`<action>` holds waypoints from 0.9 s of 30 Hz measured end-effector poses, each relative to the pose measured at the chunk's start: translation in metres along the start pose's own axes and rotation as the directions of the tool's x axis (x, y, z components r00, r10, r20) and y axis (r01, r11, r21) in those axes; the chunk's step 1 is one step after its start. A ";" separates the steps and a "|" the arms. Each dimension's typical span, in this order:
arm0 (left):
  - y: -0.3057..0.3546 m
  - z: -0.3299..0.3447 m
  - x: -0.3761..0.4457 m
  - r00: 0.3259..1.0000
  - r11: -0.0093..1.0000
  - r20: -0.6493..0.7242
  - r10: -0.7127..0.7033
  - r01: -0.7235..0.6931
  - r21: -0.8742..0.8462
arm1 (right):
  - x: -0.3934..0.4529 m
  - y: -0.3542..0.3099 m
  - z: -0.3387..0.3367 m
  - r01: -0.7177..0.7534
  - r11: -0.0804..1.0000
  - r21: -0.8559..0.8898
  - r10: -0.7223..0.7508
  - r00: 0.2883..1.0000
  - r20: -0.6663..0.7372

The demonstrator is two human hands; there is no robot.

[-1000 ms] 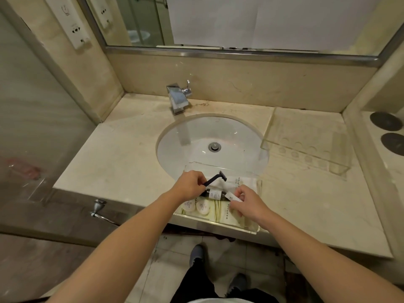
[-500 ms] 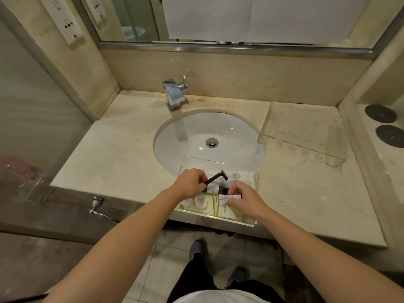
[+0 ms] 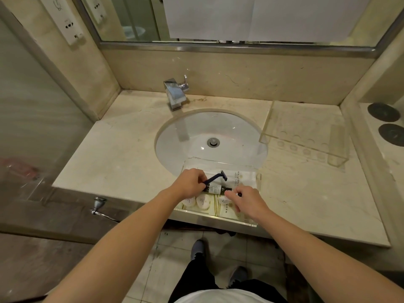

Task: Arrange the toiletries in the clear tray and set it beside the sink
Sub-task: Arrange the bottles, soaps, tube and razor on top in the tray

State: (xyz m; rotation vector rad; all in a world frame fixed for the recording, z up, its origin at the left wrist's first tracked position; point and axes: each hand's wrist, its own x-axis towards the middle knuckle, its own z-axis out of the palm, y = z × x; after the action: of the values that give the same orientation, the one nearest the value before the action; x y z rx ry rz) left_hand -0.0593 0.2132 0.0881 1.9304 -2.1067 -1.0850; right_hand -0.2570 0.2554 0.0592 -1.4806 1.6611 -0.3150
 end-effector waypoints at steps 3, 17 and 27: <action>0.000 -0.001 0.001 1.000 1.000 0.001 0.007 -0.007 0.007 | 0.000 -0.002 0.001 -0.037 0.999 -0.033 0.038 0.999 0.037; 0.000 -0.002 0.002 0.999 0.998 0.041 0.032 -0.034 0.052 | 0.001 -0.005 -0.005 -0.176 0.957 -0.229 0.226 0.951 0.212; 0.005 0.001 0.006 0.998 0.999 0.060 0.025 -0.028 0.038 | -0.001 -0.002 -0.018 -0.132 0.946 -0.295 0.232 0.913 0.335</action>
State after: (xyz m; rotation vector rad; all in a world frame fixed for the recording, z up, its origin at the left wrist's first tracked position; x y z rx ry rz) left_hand -0.0649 0.2076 0.0874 1.9040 -2.1934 -1.1181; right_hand -0.2688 0.2499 0.0722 -1.4536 1.5600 0.2887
